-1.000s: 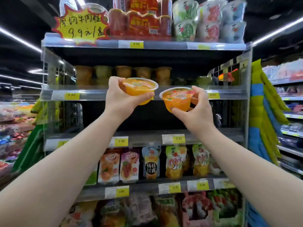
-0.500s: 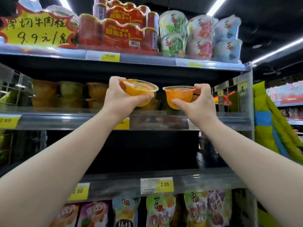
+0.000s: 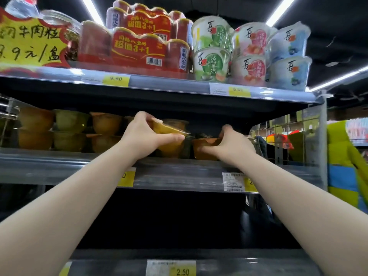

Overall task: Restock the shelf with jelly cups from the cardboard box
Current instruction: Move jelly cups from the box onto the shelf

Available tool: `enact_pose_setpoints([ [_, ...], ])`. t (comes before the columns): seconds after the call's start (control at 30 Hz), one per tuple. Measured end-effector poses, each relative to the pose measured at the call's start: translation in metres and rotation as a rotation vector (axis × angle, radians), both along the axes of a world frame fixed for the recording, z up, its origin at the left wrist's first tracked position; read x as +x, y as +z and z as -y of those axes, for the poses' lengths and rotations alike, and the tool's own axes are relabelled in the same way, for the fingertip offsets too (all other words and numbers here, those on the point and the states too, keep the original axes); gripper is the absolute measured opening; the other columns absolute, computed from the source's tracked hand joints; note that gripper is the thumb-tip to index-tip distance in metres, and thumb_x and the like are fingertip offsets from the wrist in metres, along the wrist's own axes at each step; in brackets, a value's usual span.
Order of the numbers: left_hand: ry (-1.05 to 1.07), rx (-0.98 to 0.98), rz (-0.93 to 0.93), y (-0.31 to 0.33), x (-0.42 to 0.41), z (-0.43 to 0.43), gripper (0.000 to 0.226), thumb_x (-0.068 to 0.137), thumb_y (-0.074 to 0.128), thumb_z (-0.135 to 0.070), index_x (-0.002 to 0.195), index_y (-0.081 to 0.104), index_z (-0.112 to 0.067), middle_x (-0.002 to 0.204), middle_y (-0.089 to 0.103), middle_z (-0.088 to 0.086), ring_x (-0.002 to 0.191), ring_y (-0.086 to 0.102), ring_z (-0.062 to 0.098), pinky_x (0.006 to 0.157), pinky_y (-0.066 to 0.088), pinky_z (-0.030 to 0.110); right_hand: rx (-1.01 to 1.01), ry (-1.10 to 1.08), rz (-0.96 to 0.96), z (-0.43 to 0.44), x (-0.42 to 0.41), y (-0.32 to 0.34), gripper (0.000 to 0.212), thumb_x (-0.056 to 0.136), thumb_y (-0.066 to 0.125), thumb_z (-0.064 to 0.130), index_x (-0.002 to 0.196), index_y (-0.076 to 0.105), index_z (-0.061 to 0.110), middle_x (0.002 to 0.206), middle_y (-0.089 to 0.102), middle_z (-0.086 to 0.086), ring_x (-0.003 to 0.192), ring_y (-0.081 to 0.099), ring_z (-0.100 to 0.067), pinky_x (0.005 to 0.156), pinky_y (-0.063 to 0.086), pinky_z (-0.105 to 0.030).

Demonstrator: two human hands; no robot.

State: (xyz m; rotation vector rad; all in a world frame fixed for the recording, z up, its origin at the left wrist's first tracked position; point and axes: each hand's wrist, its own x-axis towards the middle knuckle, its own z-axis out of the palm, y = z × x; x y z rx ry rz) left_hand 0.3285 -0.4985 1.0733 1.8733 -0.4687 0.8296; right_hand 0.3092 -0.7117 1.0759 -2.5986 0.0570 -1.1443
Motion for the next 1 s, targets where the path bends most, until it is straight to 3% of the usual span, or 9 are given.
enact_pose_setpoints([
  [0.1,-0.02,-0.012,0.002,0.002,-0.001,0.002,0.079,0.058,0.084,-0.052,0.118,0.041,-0.024,0.112,0.047,-0.002,0.103,0.048,0.016,0.063,0.039,0.017,-0.045,-0.024,-0.066,0.0,0.007,0.003,0.073,0.07,0.067,0.069,0.113,0.04,0.017,0.1,0.059,-0.002,0.091,0.058,-0.026,0.068,0.045,-0.033],
  [0.23,-0.094,-0.084,-0.025,0.004,-0.004,0.005,0.081,0.056,0.084,-0.055,0.118,0.042,-0.025,0.117,0.051,0.001,0.107,0.053,0.02,0.079,0.049,0.029,-0.006,0.057,-0.135,0.004,0.003,0.002,0.08,0.074,0.061,0.071,0.126,0.041,0.014,0.105,0.055,-0.002,0.091,0.054,-0.023,0.07,0.045,-0.032],
  [0.33,-0.158,-0.088,0.026,0.004,-0.011,0.009,0.078,0.054,0.084,-0.054,0.114,0.044,-0.026,0.112,0.053,-0.001,0.103,0.055,0.017,0.077,0.052,0.027,-0.056,0.039,0.029,0.012,-0.008,-0.004,0.066,0.08,0.057,0.068,0.123,0.048,0.019,0.111,0.059,0.0,0.094,0.055,-0.02,0.071,0.045,-0.031],
  [0.43,-0.235,-0.096,0.057,0.004,-0.016,0.019,0.084,0.045,0.083,-0.058,0.112,0.044,-0.027,0.112,0.055,-0.002,0.103,0.057,0.016,0.082,0.055,0.032,0.029,0.298,0.251,0.013,-0.019,-0.01,0.047,0.081,0.063,0.059,0.111,0.06,0.024,0.104,0.063,0.009,0.097,0.059,-0.011,0.08,0.049,-0.028],
  [0.57,-0.361,-0.192,0.02,0.005,-0.02,0.034,0.106,0.033,0.084,-0.065,0.121,0.043,-0.024,0.118,0.053,0.001,0.107,0.058,0.02,0.088,0.055,0.04,0.241,0.637,0.11,0.006,-0.034,-0.011,0.046,0.078,0.071,0.049,0.115,0.065,0.023,0.104,0.067,0.011,0.097,0.062,-0.004,0.087,0.053,-0.028],
  [0.77,-0.511,-0.203,-0.028,0.009,-0.017,0.053,0.118,0.037,0.086,-0.066,0.133,0.044,-0.013,0.122,0.059,0.006,0.106,0.063,0.022,0.084,0.058,0.037,0.382,0.696,0.151,0.009,-0.037,-0.009,0.041,0.078,0.071,0.046,0.112,0.062,0.025,0.101,0.067,0.014,0.092,0.063,-0.002,0.074,0.053,-0.02],
  [0.83,-0.54,-0.182,-0.041,0.007,-0.018,0.058,0.107,0.041,0.085,-0.062,0.129,0.048,-0.013,0.119,0.061,0.006,0.105,0.065,0.021,0.084,0.058,0.036,0.407,0.683,0.152,0.01,-0.035,-0.008,0.045,0.075,0.072,0.05,0.11,0.064,0.022,0.101,0.068,0.01,0.093,0.064,-0.007,0.078,0.055,-0.024],
  [0.93,-0.606,-0.127,-0.012,0.005,-0.018,0.06,0.07,0.053,0.077,-0.055,0.111,0.059,-0.02,0.109,0.068,0.002,0.103,0.066,0.019,0.088,0.056,0.035,0.413,0.671,0.172,0.012,-0.032,-0.006,0.05,0.069,0.079,0.049,0.108,0.068,0.02,0.099,0.071,0.008,0.092,0.067,-0.008,0.081,0.057,-0.028],
  [1.0,-0.644,-0.108,-0.038,0.006,-0.008,0.054,0.077,0.056,0.078,-0.056,0.121,0.058,-0.021,0.115,0.068,0.0,0.108,0.064,0.016,0.094,0.052,0.036,0.397,0.638,0.209,0.016,-0.028,-0.003,0.049,0.067,0.081,0.048,0.106,0.069,0.022,0.095,0.072,0.01,0.089,0.067,-0.004,0.078,0.057,-0.023],
])
